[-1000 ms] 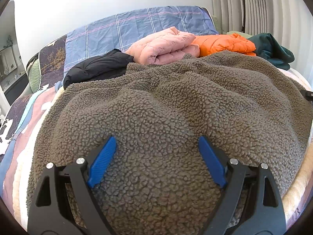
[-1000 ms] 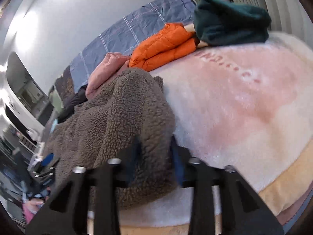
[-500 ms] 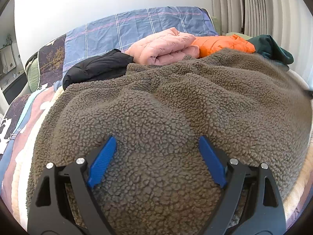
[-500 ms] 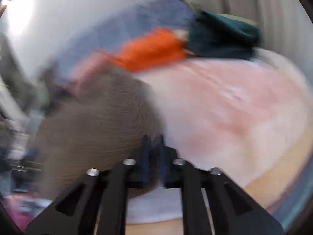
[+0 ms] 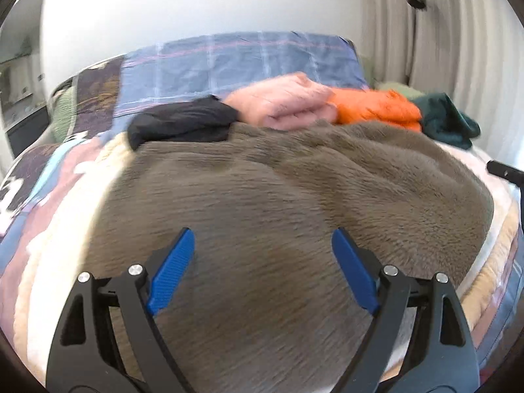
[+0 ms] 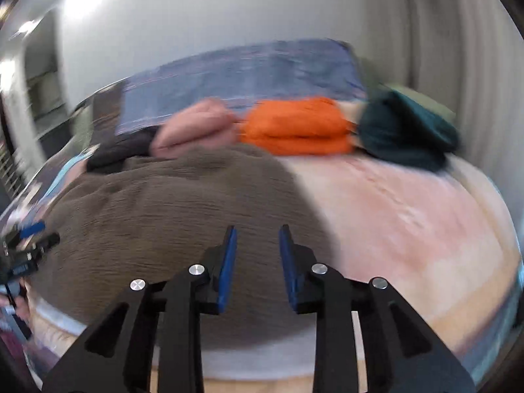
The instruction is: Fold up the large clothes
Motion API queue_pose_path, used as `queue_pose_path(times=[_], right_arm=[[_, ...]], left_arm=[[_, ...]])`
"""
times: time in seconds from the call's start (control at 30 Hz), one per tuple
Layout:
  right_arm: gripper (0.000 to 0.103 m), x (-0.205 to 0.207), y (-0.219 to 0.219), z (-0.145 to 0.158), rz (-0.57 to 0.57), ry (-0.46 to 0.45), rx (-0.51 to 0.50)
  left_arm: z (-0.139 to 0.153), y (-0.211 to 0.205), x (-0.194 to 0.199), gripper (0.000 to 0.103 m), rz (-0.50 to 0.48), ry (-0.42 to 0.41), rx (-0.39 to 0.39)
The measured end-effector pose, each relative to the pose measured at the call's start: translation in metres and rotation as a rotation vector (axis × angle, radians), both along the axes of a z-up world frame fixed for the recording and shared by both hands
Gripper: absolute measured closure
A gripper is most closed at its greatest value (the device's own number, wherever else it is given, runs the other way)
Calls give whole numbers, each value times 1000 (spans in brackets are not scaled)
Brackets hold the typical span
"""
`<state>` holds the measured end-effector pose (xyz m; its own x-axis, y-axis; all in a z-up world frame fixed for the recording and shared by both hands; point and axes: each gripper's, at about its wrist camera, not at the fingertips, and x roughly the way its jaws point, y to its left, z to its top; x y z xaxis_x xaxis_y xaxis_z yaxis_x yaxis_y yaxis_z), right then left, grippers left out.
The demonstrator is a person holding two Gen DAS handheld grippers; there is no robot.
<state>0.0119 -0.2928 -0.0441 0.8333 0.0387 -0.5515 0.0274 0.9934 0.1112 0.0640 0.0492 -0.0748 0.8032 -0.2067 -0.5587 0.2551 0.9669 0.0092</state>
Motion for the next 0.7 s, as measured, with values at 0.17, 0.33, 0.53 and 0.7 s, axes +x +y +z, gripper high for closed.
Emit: queue_pose_path(times=[0.17,0.33,0.53,0.7], right_arm=[[68,28,37,-20,125,51,31],[61,41,35,-61,85,113,-23],[53,40,41,-55,58,149,-45],[48,40,51,-51,32,206,-54]], left_arm=[[2,84,-21,17,187,19,-48],[-53,130,-23,13,217,160,-111],[-56,146,-23,14,209,189,-244],[-58,152,-29,14,184,203,-298]])
